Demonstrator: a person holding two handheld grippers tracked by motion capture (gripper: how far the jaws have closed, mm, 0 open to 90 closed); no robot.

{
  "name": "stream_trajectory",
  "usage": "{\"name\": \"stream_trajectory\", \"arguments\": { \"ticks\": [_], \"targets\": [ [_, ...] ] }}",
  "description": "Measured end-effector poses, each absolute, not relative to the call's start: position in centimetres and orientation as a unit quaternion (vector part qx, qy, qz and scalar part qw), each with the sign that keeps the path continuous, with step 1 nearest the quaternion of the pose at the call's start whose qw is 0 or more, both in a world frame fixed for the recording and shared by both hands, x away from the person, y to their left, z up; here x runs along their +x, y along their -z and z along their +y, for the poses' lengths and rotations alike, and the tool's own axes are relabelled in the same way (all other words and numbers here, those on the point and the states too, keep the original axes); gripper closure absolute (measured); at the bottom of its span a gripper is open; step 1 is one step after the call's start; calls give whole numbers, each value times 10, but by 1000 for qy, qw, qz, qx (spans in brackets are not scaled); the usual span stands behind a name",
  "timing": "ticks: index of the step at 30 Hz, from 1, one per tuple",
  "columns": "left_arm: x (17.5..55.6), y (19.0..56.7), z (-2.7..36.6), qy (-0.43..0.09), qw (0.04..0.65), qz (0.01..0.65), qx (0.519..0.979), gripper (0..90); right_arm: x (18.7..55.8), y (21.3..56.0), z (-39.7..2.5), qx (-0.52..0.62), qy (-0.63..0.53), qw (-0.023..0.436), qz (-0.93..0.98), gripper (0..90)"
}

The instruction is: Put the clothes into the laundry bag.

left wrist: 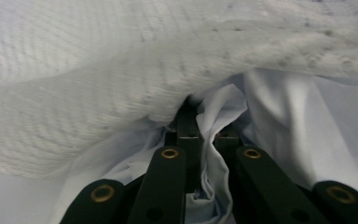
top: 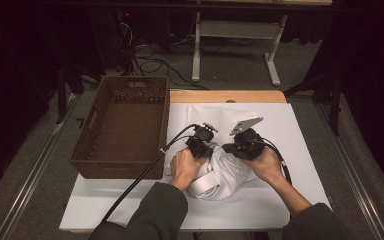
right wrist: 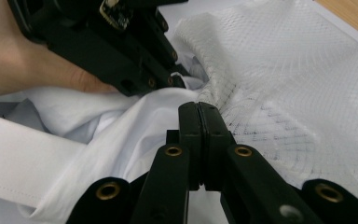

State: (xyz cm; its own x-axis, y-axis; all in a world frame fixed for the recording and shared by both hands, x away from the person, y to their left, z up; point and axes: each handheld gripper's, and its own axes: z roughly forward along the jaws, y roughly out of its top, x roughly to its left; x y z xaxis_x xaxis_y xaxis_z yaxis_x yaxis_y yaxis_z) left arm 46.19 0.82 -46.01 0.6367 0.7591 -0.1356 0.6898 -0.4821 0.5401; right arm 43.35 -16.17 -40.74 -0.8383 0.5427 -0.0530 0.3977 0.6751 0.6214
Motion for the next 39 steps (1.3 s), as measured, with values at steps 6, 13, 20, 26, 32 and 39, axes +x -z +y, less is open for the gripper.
{"name": "stream_trajectory", "arguments": {
  "ticks": [6,13,20,26,32,39],
  "targets": [
    [447,436,18,-79,277,403,869,585,435,410,-165,270,-307,115,906,900],
    [429,410,32,-99,276,386,875,518,437,411,-169,280,-304,112,904,900],
    [429,410,33,-81,288,367,881,812,439,412,-167,277,-305,111,904,900],
    [437,429,19,-37,303,353,884,864,441,408,-166,285,-319,117,896,900],
    [453,453,6,-46,286,395,872,865,437,399,-161,277,-329,126,894,900],
    [466,464,7,-76,269,413,867,855,431,403,-157,269,-316,121,902,900]
  ]
}}
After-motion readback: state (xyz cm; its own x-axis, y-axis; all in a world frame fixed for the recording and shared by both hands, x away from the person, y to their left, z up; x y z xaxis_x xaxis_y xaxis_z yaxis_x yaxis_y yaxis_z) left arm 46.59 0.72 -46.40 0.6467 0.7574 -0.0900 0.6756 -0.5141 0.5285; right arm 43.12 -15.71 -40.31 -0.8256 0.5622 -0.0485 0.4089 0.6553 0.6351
